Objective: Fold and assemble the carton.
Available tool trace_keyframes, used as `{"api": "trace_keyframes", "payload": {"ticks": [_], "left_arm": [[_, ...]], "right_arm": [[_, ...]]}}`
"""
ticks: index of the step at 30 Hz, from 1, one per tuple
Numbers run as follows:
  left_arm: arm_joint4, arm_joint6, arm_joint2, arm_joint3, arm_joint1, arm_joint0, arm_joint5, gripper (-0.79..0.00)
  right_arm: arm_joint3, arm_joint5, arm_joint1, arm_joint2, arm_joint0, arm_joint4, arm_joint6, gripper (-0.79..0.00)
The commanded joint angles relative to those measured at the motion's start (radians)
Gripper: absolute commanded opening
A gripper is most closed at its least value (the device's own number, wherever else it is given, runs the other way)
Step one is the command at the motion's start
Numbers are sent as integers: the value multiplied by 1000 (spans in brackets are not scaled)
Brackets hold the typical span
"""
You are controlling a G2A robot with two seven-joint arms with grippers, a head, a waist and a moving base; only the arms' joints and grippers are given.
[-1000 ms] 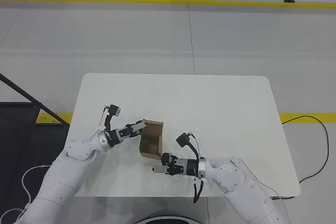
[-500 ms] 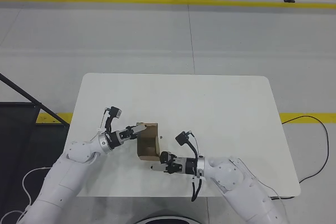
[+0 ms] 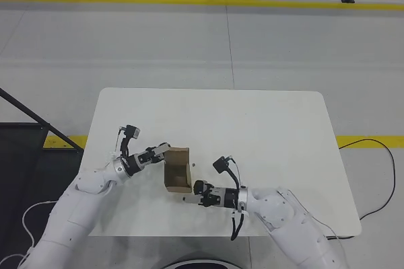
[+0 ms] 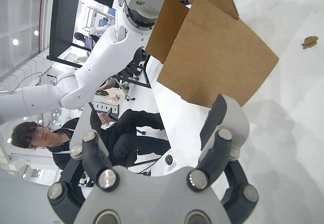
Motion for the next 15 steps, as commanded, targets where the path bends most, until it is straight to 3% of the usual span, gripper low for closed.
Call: {"api": "trace_keyframes", "payload": {"ticks": [1,4,10,15], "left_arm": [[-20,-6,-33,2,7,7,-5,0],[-50,-47,-75,-13,18,22,-2,0],[-96,-271,-160,-82,52,58,-2,0],[-139,-410,-210,-170,85,84,124,0]], "right_arm": [[-14,3,4,15,-6,-6,3,0],[-45,18,10,35,-9,-13,14,0],[-98,72,12,48,10,-18,36,0],[-98,72,12,48,10,-18,36,0]]}}
